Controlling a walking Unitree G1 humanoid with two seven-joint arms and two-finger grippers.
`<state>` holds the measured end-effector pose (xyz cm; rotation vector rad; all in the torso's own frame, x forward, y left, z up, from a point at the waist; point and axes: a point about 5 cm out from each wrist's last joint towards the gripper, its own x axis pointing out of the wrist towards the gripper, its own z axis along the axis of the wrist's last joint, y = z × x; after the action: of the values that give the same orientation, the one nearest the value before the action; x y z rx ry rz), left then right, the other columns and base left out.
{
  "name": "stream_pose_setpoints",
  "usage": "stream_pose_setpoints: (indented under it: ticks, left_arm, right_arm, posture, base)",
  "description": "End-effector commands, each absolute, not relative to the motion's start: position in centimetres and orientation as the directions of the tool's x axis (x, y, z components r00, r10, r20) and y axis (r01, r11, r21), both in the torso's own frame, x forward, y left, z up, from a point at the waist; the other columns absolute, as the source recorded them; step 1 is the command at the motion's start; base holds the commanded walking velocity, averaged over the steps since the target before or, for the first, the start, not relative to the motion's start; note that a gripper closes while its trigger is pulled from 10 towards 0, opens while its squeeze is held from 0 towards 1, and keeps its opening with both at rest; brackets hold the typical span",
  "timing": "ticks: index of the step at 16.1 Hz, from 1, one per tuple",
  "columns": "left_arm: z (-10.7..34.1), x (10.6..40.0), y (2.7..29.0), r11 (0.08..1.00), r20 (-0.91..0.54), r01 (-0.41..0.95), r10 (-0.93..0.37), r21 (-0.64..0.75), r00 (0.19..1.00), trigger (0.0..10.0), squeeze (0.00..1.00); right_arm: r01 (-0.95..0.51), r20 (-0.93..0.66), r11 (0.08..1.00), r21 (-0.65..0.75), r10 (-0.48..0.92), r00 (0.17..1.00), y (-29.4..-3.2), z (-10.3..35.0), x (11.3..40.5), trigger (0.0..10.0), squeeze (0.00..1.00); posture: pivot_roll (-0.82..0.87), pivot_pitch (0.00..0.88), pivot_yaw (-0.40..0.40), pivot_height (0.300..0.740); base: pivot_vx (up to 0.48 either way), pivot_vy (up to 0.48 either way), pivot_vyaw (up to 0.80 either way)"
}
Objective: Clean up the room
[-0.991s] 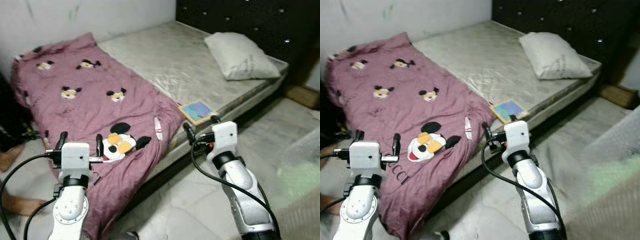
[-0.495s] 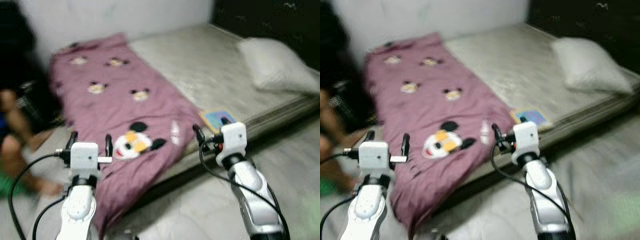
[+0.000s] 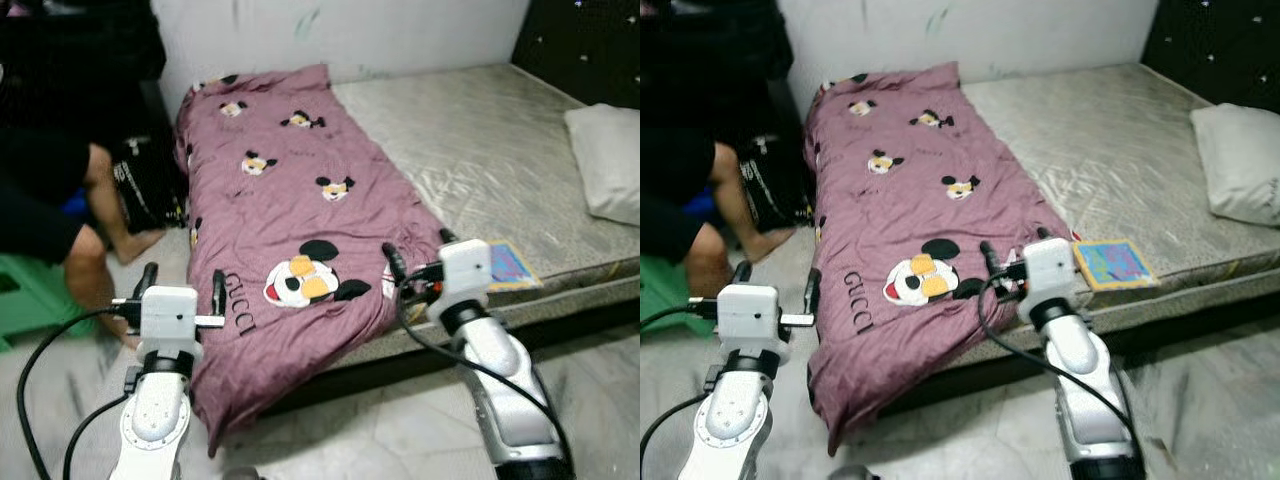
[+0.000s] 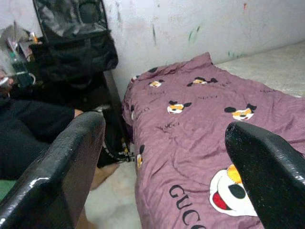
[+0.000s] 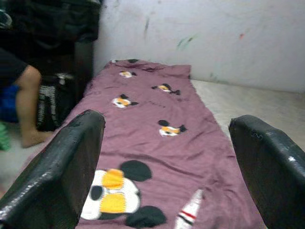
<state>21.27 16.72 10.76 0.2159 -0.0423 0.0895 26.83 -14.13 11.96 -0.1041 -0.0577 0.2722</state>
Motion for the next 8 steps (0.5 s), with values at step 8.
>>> stream_pose_setpoints:
  ticks: [8]
  left_arm:
    - [11.13, 21.33, 16.75, 0.974, 0.066, -0.056, 0.043, 0.218, 0.997, 10.0, 0.0]
  right_arm:
    - [-0.269, 0.056, 0.957, -0.108, 0.276, 0.96, -13.81, 12.23, 26.85, 10.0, 0.0]
  posture:
    - [-0.04, 0.009, 0.002, 0.74]
  base:
    - [0.265, 0.0, 0.0]
